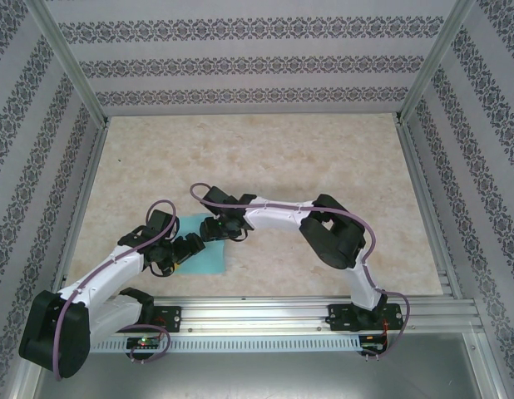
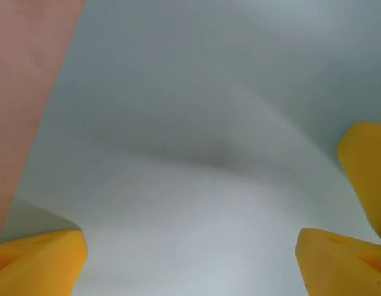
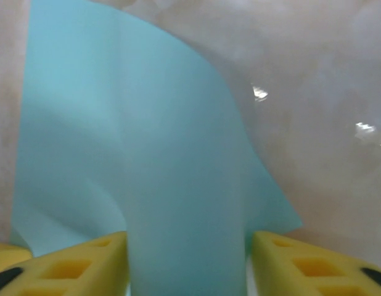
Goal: Fold a paper plane with a square sheet of paper (fold left side to right side)
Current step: Pick up the square sheet of paper from the bottom-center of the table.
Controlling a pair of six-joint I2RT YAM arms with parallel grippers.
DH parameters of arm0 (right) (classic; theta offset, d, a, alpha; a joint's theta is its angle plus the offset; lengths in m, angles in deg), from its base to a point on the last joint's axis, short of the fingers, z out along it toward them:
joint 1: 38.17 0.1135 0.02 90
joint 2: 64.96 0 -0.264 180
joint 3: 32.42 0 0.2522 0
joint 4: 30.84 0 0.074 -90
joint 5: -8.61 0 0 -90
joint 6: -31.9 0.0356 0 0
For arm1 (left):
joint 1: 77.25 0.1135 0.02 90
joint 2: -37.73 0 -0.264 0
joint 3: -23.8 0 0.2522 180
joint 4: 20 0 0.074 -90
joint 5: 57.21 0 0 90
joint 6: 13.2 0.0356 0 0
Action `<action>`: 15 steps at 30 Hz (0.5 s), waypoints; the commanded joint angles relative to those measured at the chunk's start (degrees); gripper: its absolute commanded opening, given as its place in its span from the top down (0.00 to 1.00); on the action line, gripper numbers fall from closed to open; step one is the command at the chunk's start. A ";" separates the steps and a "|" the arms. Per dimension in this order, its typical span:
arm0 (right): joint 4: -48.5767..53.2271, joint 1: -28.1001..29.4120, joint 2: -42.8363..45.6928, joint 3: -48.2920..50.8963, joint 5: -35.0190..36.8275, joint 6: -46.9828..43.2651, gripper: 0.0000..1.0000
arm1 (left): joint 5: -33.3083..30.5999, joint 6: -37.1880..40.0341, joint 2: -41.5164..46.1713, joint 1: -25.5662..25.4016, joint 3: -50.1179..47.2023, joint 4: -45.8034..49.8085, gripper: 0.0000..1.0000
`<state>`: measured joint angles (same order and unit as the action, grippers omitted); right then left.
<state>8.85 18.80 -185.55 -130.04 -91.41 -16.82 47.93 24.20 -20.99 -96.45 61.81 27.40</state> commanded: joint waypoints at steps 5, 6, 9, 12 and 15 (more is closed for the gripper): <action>-8.15 -2.08 3.35 5.70 -8.25 3.38 0.66 | -2.07 0.91 0.13 -0.17 0.55 -3.10 0.09; -9.34 -2.44 4.03 6.76 -8.51 3.86 0.67 | -2.16 0.99 0.47 -0.16 0.99 -2.99 0.09; -13.99 -3.92 6.46 10.72 -9.63 5.38 0.71 | -2.41 1.76 1.61 -0.14 2.78 -2.36 0.08; -17.74 -5.64 8.77 14.60 -11.29 5.95 0.75 | -3.09 2.98 2.45 -0.21 5.23 -1.04 0.08; -20.14 -7.56 11.46 17.76 -12.47 5.04 0.77 | -4.22 4.53 3.07 -0.21 7.97 0.55 0.07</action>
<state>-5.62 12.70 -177.99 -114.43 -101.42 -12.28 45.66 25.97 -19.28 -96.45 66.38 26.66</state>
